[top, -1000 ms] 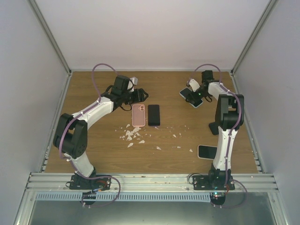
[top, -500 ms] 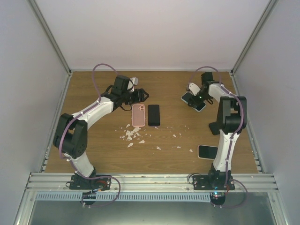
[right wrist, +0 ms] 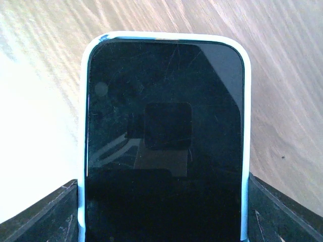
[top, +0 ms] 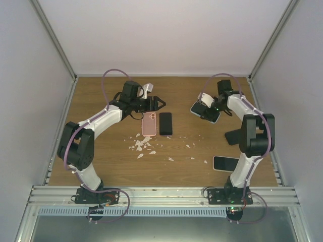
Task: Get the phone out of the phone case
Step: Pick up the phone at the center of the board.
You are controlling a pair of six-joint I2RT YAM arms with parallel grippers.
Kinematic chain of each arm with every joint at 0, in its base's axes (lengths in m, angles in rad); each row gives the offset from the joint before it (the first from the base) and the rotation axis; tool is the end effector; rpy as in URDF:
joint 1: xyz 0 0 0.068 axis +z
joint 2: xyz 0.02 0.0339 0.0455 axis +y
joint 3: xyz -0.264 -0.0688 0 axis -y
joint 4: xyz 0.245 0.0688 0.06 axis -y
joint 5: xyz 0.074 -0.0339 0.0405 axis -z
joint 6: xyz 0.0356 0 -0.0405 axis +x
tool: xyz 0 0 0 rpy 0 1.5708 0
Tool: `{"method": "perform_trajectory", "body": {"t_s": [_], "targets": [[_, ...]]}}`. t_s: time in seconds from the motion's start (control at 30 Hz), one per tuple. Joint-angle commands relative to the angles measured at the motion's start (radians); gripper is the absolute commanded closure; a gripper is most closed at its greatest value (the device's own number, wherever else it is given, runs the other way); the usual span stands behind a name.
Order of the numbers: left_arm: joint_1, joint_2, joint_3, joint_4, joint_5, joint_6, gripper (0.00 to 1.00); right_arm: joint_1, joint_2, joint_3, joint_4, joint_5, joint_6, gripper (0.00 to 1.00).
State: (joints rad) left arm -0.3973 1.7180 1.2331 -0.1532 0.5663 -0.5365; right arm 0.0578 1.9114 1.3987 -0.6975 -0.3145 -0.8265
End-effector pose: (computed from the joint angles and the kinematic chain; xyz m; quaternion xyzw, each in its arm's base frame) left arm 0.3495 -0.1674 0.2516 0.0657 0.8643 -0.4172 0.2732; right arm 0.3879 0.0335 0.1935 -0.4411 0.8662 0.0764 0.2220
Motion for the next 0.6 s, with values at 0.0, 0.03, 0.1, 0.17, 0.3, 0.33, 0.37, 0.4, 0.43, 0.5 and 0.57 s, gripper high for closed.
{"method": "perform_trajectory", "body": {"t_s": [0.0,0.03,0.1,0.17,0.3,0.33,0.37,0.4,0.43,0.5,0.57], "targets": [[0.005,0.009,-0.016,0.11,0.177,0.056,0.3,0.024,-0.119,-0.047,-0.02,-0.107,-0.109,0.43],[0.005,0.012,-0.017,0.118,0.205,0.061,0.3,0.031,-0.14,-0.062,-0.032,-0.118,-0.129,0.43],[0.005,0.019,-0.022,0.136,0.254,0.065,0.29,0.048,-0.196,-0.105,-0.035,-0.131,-0.166,0.43],[0.003,0.025,-0.024,0.146,0.283,0.065,0.28,0.075,-0.253,-0.149,-0.035,-0.127,-0.203,0.43],[-0.002,0.046,-0.024,0.151,0.348,0.089,0.25,0.135,-0.357,-0.228,-0.042,-0.109,-0.276,0.43],[-0.004,0.054,-0.022,0.15,0.374,0.105,0.24,0.15,-0.384,-0.248,-0.039,-0.104,-0.29,0.43],[-0.004,0.062,-0.022,0.15,0.399,0.123,0.24,0.165,-0.409,-0.266,-0.037,-0.1,-0.306,0.43],[-0.004,0.069,-0.022,0.15,0.417,0.14,0.23,0.183,-0.436,-0.284,-0.035,-0.097,-0.317,0.43],[-0.004,0.075,-0.023,0.151,0.438,0.157,0.23,0.2,-0.46,-0.3,-0.036,-0.092,-0.326,0.43],[-0.004,0.085,-0.021,0.149,0.498,0.186,0.22,0.232,-0.502,-0.328,-0.037,-0.079,-0.341,0.43],[-0.004,0.09,-0.021,0.142,0.548,0.208,0.22,0.263,-0.535,-0.35,-0.042,-0.06,-0.357,0.43]]}}
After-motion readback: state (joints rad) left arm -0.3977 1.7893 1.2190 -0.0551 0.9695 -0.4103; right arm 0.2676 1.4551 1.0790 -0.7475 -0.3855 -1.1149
